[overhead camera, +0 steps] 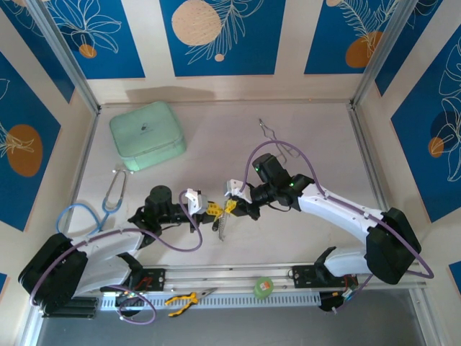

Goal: Put the keys on the keyring

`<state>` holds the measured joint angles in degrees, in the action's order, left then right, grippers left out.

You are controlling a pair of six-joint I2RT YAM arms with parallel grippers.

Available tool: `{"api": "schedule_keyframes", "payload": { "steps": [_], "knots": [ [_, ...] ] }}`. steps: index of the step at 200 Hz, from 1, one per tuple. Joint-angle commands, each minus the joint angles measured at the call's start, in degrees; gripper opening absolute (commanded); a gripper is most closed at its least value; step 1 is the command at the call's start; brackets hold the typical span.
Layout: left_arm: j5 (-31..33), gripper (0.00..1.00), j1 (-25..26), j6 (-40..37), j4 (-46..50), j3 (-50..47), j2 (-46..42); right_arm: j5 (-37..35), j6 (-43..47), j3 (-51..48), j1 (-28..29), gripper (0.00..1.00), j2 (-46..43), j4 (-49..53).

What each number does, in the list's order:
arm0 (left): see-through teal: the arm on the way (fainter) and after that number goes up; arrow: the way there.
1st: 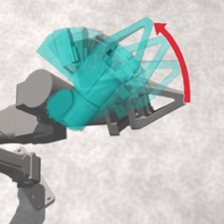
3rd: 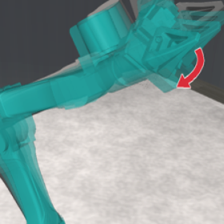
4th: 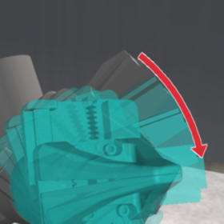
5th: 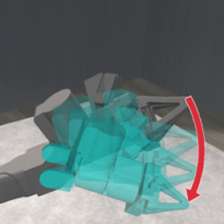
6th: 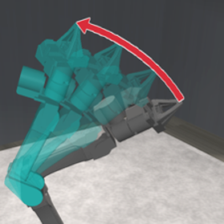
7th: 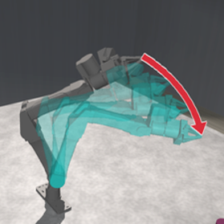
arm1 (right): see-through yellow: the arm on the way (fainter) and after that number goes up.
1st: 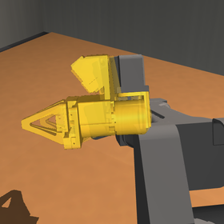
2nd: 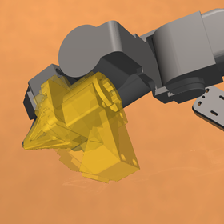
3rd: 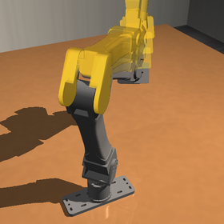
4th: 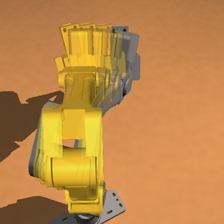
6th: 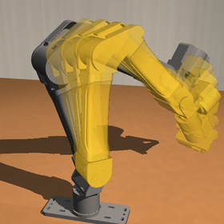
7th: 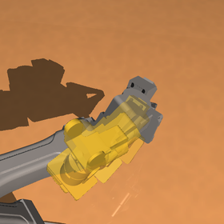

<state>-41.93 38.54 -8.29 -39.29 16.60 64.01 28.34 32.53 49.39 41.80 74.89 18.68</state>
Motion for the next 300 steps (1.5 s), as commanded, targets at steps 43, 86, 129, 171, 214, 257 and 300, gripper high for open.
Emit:
{"api": "schedule_keyframes", "payload": {
  "steps": [43,86,129,171,214,257,300],
  "knots": [
    [-3.9,0.0,0.28,-0.4,-2.06,1.59,1.07,3.07,-0.72,0.65,0.56,0.12,1.68,-2.83],
    [-4.03,0.0,0.25,-0.16,-2.99,1.42,1.21,2.01,0.04,0.86,0.51,0.12,2.29,-1.91],
    [-3.85,0.0,0.26,-0.41,-2.9,1.33,1.14,-1.0,1.8,-0.12,0.18,0.14,1.36,0.81],
    [-4.03,0.0,0.22,-0.32,-3.41,1.42,1.38,-0.67,2.23,0.94,0.8,0.13,2.59,1.44],
    [-2.11,0.0,0.22,0.3,-3.66,1.29,1.15,-0.22,2.16,1.05,0.7,0.0,2.51,0.45],
    [12.88,0.57,0.22,7.51,-1.01,-2.83,-8.23,-3.7,2.18,-0.07,-1.51,0.0,-0.93,1.68],
    [50.24,0.78,0.18,23.11,31.89,0.06,-21.82,-9.13,0.24,-0.54,-2.91,0.0,-5.52,7.88]
  ]
}}
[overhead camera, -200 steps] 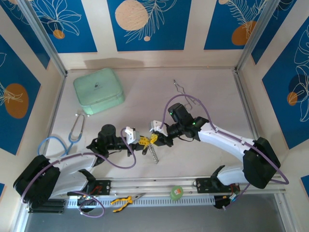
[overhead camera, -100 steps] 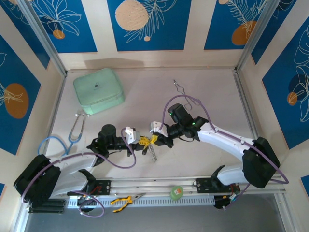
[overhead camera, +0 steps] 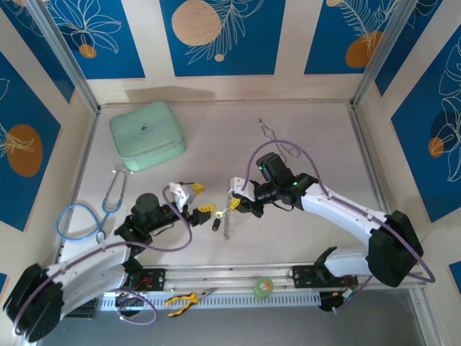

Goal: Put the keys on the keyring

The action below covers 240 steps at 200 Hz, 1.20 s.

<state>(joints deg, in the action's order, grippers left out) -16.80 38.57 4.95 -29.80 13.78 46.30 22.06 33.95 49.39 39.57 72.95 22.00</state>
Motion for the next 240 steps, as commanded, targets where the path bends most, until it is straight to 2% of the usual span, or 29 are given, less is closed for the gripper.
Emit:
{"api": "schedule_keyframes", "payload": {
  "steps": [1,8,19,39,52,65,87,124,153,194,240],
  "knots": [
    [25.56,0.78,0.09,9.97,23.29,3.21,-4.16,-2.97,-1.22,-0.57,-0.7,0.0,-3.68,4.68],
    [27.55,0.79,0.17,10.28,28.16,4.67,-4.24,-3.63,-1.42,-0.82,-0.79,0.0,-4.58,5.35],
    [27.06,0.79,0.11,11.07,32.42,6.3,-2.99,-4.12,-1.74,-1.14,-0.9,0.0,-5.61,5.97],
    [20.32,0.73,0.11,17.85,34.66,8.99,2.61,-4.53,-1.83,-1.4,-0.82,0.0,-6.41,6.52],
    [14.67,0.64,0.49,22.82,34.62,11.04,8.84,-5.17,-2.22,-1.35,-0.86,0.0,-6.63,6.3],
    [12.08,0.57,1.45,26.98,37.54,14.36,14.97,-5.06,-2.73,-1.48,-0.9,0.0,-6.92,6.08],
    [14.5,0.55,5.46,27.93,43.58,20.12,22.8,-4.5,-3.15,-2.07,-0.94,0.0,-7.68,5.66],
    [19.67,0.48,10.8,28.93,45.23,25.54,30.4,-5.16,-3.2,-2.1,-1.25,0.0,-7.74,6.11],
    [21.5,0.44,12.44,28.36,47.35,28.99,35.62,-5.01,-3.17,-2.0,-1.28,0.0,-7.31,5.91],
    [21.36,0.33,13.92,27.89,46.76,32.23,40.18,-4.84,-3.27,-1.89,-1.33,0.0,-7.44,6.1],
    [19.83,0.33,14.61,27.92,46.15,33.25,42.79,-4.91,-3.1,-1.84,-1.3,0.0,-7.56,6.24]
  ]
}}
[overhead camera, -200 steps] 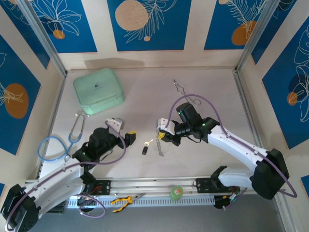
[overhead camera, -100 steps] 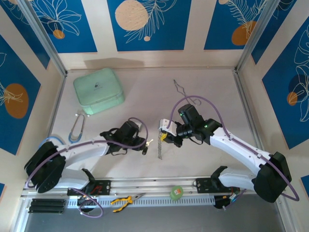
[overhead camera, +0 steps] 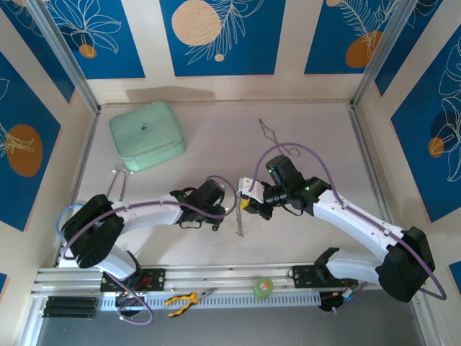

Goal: Put the keys on the keyring

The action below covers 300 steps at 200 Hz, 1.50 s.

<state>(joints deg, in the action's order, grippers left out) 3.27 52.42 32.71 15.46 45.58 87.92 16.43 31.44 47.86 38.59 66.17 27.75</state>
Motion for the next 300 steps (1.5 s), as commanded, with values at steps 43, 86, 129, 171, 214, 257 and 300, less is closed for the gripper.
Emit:
{"api": "schedule_keyframes", "payload": {
  "steps": [43,86,129,171,214,257,300],
  "knots": [
    [-0.56,0.32,0.97,0.29,0.01,1.28,2.75,0.93,-0.51,-0.23,-0.3,0.0,-0.79,0.5],
    [-0.18,0.17,0.93,0.51,-0.91,0.94,3.31,0.96,-0.29,-0.15,-0.27,0.0,-0.74,0.64],
    [-0.03,0.04,0.93,0.09,-1.05,0.54,2.73,1.24,-0.32,-0.13,-0.27,0.0,-0.37,0.48],
    [5.69,0.0,1.02,-4.73,-1.77,-1.33,-5.51,0.98,-0.82,0.51,-0.33,0.0,-0.07,0.65],
    [8.95,0.0,0.93,-23.74,-7.7,-6.94,-18.51,1.41,-0.95,0.15,-0.4,0.0,0.1,-0.27],
    [7.08,0.0,0.94,-41.38,-15.03,-11.0,-25.17,2.19,-0.61,-0.25,-0.41,0.0,-0.84,-0.91],
    [-2.54,0.0,0.93,-56.37,-24.46,-16.96,-30.34,6.56,1.36,-2.03,-0.11,0.0,-2.97,-3.49]
  ]
}}
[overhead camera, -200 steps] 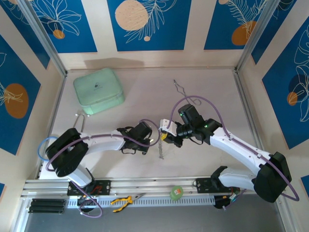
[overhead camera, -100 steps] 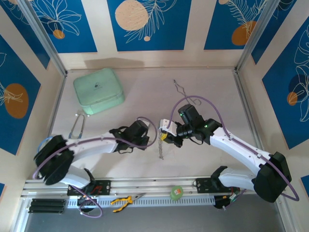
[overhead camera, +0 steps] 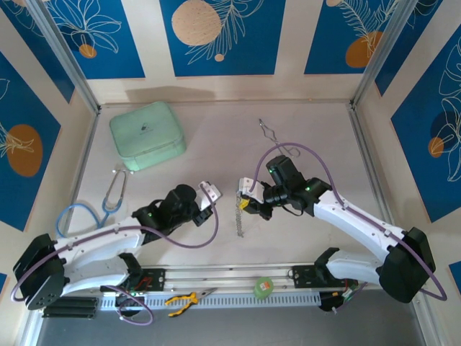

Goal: Put the keys on the keyring

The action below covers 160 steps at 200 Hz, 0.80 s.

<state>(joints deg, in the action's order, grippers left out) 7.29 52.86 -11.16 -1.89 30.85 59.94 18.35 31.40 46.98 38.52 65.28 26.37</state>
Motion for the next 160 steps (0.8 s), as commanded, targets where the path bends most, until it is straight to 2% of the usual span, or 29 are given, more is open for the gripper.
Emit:
{"api": "schedule_keyframes", "payload": {
  "steps": [1,19,52,82,107,160],
  "knots": [
    [-6.93,0.0,0.49,-12.93,-7.18,-2.3,-2.46,4.7,1.52,-1.22,0.01,0.0,-2.08,-2.11],
    [-12.92,0.0,0.5,-19.17,-9.84,-4.72,-4.1,6.1,2.55,-0.81,0.35,0.0,-2.01,-1.49],
    [-16.27,0.0,0.49,-24.89,-15.89,-7.46,-5.66,6.47,5.32,1.47,1.92,0.0,0.13,1.27],
    [-18.87,0.0,0.53,-28.37,-19.34,-9.57,-7.4,0.8,9.37,3.35,4.68,0.0,2.12,2.15],
    [-21.08,0.0,0.53,-30.02,-17.18,-9.65,-8.61,-5.69,13.88,3.45,7.04,0.0,2.88,0.41],
    [-23.19,0.0,0.49,-35.15,-15.69,-10.1,-8.74,-8.96,21.89,2.61,9.53,0.0,3.54,-2.75]
  ]
}}
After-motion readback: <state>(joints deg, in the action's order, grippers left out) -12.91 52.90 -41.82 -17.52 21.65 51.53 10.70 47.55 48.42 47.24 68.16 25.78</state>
